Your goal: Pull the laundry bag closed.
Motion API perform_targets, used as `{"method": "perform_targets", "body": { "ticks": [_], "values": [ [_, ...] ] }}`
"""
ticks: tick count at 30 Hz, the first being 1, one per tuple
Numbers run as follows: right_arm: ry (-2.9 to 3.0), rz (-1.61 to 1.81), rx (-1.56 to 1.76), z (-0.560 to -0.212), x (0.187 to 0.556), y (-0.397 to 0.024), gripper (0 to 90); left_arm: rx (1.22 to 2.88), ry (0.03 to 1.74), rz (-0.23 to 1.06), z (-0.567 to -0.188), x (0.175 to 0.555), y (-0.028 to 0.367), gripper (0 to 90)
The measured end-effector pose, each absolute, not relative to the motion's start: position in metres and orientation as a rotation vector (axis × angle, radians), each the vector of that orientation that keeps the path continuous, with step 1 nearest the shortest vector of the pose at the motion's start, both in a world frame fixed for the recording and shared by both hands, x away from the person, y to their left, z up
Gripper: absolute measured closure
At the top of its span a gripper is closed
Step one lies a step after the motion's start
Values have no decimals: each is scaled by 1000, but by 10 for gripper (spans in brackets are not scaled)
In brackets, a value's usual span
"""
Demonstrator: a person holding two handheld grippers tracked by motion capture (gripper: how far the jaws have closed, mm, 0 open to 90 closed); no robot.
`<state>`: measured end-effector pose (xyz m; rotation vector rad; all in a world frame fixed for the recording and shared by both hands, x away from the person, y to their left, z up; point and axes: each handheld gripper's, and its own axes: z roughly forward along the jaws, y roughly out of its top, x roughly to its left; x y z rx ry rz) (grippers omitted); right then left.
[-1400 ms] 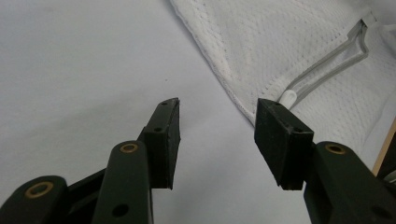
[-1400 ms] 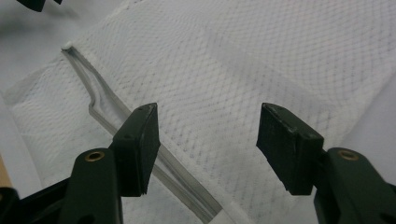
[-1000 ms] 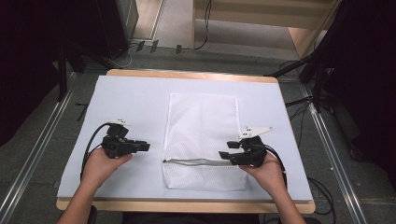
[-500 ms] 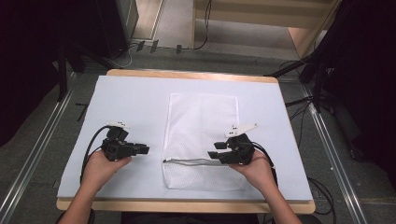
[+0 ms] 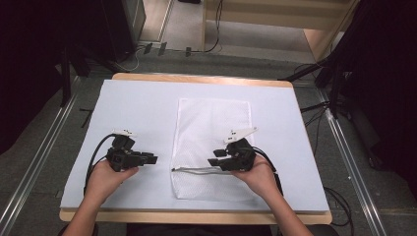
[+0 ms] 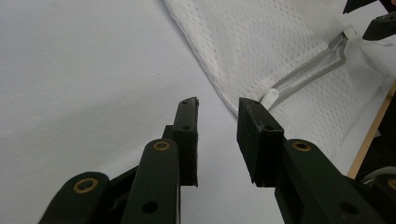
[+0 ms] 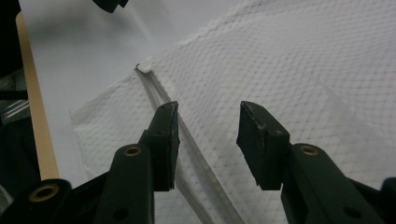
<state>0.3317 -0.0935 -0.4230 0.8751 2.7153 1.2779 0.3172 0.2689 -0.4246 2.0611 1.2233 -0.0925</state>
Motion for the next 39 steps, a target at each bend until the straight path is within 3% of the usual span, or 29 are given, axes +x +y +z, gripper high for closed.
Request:
{"method": "perform_targets", "body": {
  "ticks": [6,12,15,18,29,39],
  "values": [
    [2755,1307,870,-424,333,-78,618,2057,1190,-105,-419,314,267,763],
    [2771,1288,829,-424,334,-67,622,2063,1218,-110,-422,314,270,745],
    [2810,1278,729,-425,335,-56,682,2084,1187,-93,-422,311,270,830],
    [2824,1299,729,-426,337,-48,702,2087,1178,-100,-422,310,269,860],
    [2891,1300,602,-430,339,-15,721,2078,1173,-106,-426,313,267,841],
    [2973,1264,468,-440,350,7,795,2071,1192,-111,-426,315,270,825]
  ]
}}
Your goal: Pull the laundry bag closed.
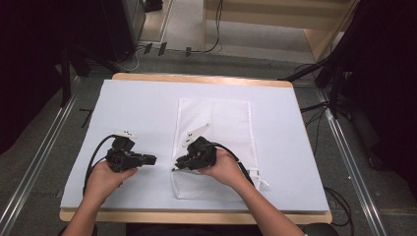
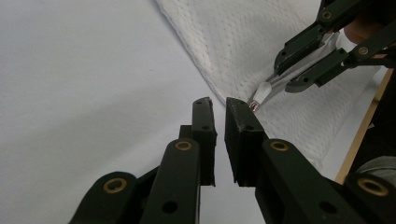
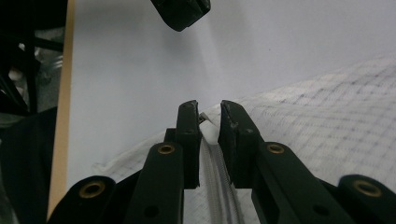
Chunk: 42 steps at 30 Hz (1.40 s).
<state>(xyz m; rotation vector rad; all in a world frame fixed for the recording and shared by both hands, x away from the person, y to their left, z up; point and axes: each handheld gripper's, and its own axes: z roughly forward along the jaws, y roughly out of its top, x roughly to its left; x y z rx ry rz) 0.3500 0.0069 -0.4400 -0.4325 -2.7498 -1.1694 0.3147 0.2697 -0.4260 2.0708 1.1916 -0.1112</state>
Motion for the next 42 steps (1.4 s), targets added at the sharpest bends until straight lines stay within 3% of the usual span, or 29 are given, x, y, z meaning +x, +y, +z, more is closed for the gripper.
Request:
{"method": "perform_targets", "body": {
  "ticks": [8,18,22,25,28,42],
  "values": [
    [-2752,-1122,-372,-450,359,17,748,2073,1189,-124,-427,317,270,817],
    [-2789,-1073,-336,-461,350,20,818,2067,1194,-132,-429,319,266,803],
    [-2791,-1079,-330,-463,348,21,750,2047,1206,-146,-427,321,263,789],
    [-2844,-1106,-318,-464,344,22,821,2059,1201,-141,-428,322,257,800],
    [-2865,-1117,-321,-464,340,22,831,2048,1210,-178,-430,326,249,774],
    [-2875,-1152,-473,-465,326,20,831,2106,1179,-198,-449,342,220,881]
  ]
}}
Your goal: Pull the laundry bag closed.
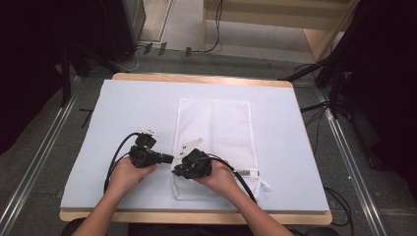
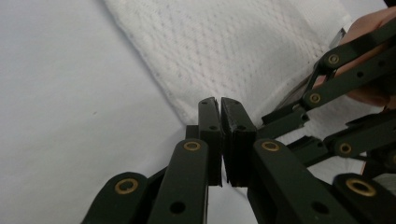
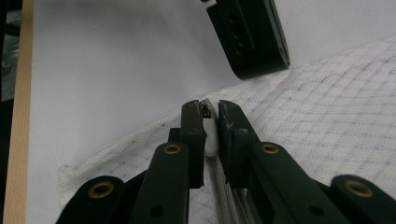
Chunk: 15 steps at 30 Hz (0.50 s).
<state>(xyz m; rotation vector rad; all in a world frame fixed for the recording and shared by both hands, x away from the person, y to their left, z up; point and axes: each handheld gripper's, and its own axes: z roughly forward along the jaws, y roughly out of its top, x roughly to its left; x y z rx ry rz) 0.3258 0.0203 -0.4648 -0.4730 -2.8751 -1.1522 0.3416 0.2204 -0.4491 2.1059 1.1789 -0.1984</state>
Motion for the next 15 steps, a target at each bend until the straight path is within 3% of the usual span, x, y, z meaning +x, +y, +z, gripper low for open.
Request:
{"method": "perform_targets", "body": {
  "ticks": [8,15],
  "values": [
    [-2876,-1184,-488,-467,319,18,833,2112,1211,-230,-461,338,215,900],
    [-2838,-1179,-481,-468,325,15,834,2175,1164,-127,-458,330,209,900]
  ]
}}
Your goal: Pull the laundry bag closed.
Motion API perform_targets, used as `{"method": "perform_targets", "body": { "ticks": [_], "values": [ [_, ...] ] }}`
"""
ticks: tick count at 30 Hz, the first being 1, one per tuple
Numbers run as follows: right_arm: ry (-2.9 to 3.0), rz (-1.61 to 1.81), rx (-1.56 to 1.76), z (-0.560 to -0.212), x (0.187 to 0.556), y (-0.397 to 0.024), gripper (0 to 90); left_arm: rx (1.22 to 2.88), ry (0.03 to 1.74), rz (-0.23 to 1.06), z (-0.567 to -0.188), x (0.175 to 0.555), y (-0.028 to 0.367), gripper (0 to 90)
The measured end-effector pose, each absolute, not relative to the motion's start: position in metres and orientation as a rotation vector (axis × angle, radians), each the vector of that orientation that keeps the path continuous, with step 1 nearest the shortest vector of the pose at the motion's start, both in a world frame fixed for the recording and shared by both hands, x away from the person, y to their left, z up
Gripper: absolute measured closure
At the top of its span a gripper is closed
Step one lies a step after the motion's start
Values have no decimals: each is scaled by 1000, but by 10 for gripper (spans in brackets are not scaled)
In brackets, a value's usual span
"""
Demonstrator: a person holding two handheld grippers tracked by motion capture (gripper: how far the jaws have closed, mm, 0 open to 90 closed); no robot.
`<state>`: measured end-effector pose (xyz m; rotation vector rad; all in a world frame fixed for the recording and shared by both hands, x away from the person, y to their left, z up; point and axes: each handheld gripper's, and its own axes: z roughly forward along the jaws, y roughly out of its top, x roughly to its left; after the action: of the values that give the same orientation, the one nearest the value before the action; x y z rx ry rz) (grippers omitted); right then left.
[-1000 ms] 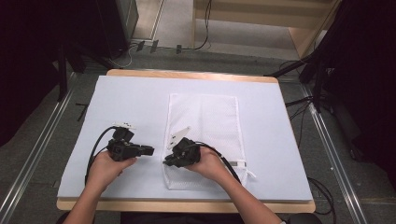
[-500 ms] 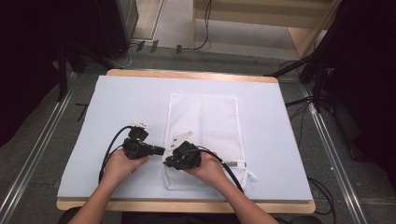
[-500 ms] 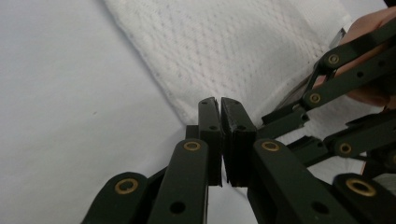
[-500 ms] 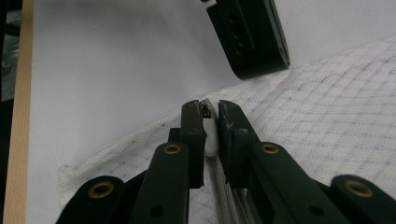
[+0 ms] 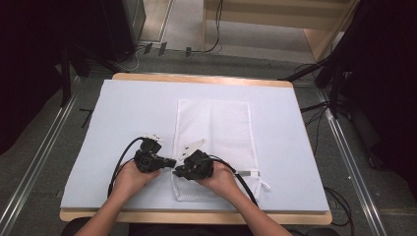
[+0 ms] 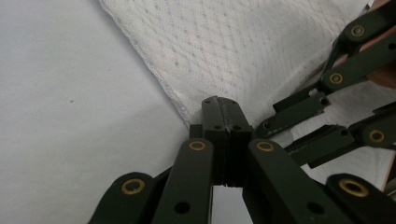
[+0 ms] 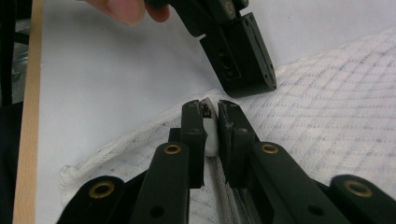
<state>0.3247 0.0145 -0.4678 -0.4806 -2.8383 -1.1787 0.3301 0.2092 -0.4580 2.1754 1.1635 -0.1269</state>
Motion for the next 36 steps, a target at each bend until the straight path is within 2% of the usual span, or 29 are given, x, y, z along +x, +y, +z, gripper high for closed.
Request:
{"method": "perform_targets", "body": {
  "ticks": [36],
  "values": [
    [-2817,-1129,-531,-467,328,-17,841,2187,1109,-94,-459,328,210,900]
  ]
}}
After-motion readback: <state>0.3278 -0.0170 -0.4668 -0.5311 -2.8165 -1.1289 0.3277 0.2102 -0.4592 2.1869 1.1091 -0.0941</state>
